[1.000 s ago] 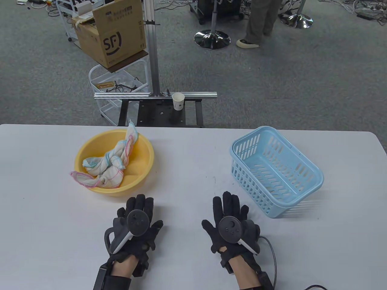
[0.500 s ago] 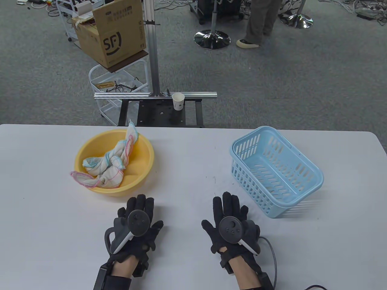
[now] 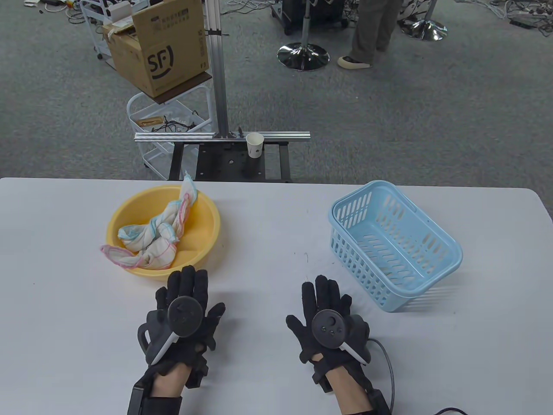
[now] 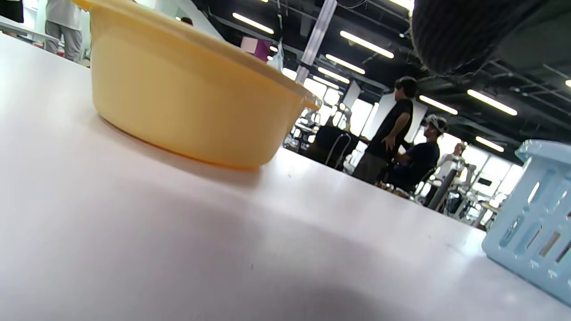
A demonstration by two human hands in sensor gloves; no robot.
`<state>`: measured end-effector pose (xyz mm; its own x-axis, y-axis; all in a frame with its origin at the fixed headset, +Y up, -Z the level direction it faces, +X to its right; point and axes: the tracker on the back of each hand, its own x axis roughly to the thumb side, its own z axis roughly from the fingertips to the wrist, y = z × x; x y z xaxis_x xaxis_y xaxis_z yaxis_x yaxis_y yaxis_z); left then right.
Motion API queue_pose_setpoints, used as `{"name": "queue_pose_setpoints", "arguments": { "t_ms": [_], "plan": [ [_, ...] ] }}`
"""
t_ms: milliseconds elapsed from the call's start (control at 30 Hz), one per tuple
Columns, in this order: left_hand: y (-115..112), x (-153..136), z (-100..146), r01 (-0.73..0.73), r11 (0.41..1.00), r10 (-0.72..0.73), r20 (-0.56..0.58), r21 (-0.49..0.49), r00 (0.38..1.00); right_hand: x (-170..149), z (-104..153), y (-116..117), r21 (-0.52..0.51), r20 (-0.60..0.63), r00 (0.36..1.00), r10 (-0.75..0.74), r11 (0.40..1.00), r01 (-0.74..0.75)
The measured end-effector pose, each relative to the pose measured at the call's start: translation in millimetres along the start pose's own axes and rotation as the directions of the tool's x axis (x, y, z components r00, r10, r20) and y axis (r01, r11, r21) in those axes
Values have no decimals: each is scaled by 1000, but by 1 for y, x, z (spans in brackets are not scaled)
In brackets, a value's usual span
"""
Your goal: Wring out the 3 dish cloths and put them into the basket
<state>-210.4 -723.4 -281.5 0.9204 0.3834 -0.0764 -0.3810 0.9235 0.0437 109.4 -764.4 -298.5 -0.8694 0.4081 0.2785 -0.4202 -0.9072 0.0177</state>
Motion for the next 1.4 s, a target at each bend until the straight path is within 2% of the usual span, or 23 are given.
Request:
{"name": "queue_pose_setpoints", "arguments": {
  "t_ms": [200, 433, 633, 767, 867, 1100, 1267, 1400],
  "plan": [
    [32, -6, -7, -31, 997, 34, -44, 70, 998, 1, 0, 1, 4, 5, 1000, -18, 1000, 18],
    [77, -30, -30, 31, 988, -10, -131, 154, 991, 0, 0, 2, -2, 1, 999, -38, 999, 38],
    [98, -59, -55, 116, 982, -73, -264, 149, 962, -4, -1, 5, 19, -22, 997, -70, 997, 71],
    [99, -80, -66, 79, 991, -39, -337, 105, 941, -6, -1, 6, 27, -31, 996, -81, 996, 82],
    [97, -96, -70, -6, 995, 47, -395, 104, 917, -6, 0, 6, 30, -35, 996, -86, 996, 87],
    [81, -118, -75, -79, 996, 90, -484, 42, 870, -7, 0, 5, 34, -42, 994, -101, 994, 103],
    [71, -121, -75, -102, 991, 130, -491, 83, 861, -7, 0, 5, 45, -46, 993, -107, 993, 109],
    [73, -121, -75, -85, 990, 128, -486, 110, 865, -7, 0, 6, 53, -49, 992, -116, 991, 119]
  ]
}}
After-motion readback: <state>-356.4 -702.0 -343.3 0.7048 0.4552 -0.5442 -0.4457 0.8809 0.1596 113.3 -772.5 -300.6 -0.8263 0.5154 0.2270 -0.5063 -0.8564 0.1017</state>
